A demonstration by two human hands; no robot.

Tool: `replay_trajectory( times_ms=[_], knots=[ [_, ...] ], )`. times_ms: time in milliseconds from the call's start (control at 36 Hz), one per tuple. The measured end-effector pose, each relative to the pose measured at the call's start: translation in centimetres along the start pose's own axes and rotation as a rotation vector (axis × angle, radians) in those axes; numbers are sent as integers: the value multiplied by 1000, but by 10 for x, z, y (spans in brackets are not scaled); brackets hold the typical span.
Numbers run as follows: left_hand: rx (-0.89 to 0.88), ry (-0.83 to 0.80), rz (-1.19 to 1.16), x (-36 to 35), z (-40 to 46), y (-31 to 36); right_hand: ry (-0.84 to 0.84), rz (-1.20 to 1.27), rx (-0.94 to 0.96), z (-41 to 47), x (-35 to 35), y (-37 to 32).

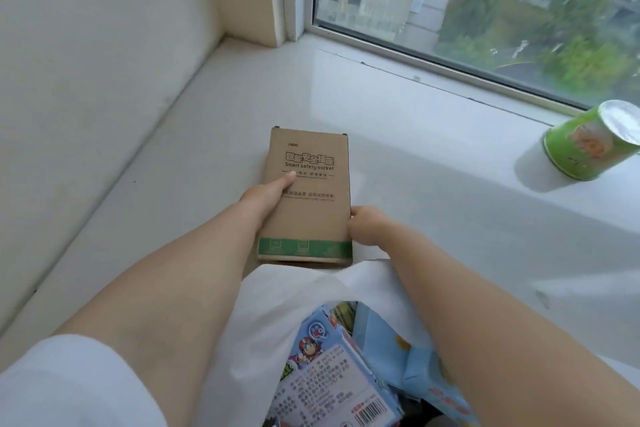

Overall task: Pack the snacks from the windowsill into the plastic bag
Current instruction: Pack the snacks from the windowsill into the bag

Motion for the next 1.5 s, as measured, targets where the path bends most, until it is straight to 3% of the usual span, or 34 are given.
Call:
replay_trajectory(
  times_ms=[167,333,444,583,889,1028,1333,1500],
  knots=[
    [-116,-224,-109,-36,-46,42,99,150,52,-27,41,12],
    [-347,-96,-112,-75,-112,91,455,447,46,-71,105,60],
    [-435,-85,-96,-128,-164,106,579,399,42,-123,136,110],
    [-440,-78,-64,-205,-213,96,664,367,-75,-183,155,220],
    [-339,5,10,-380,-259,31,602,243,-350,-291,144,459],
    [-302,66,123,-439,-259,4,540,13,-422,-299,151,536],
    [-326,245,457,-490,-256,-5,424,-362,-292,-246,181,581],
    [-374,351,582,-499,-257,0,351,-383,-236,-217,186,588]
  ],
)
Point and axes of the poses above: each hand's wrist, its own z-axis towards the middle knuckle, its own x-axis out of the back of the hand, y = z × x, the point moved 9 cm from there along z, towards the middle knuckle, and after that the axes turned 6 degrees about x, right-handed, at the moved point
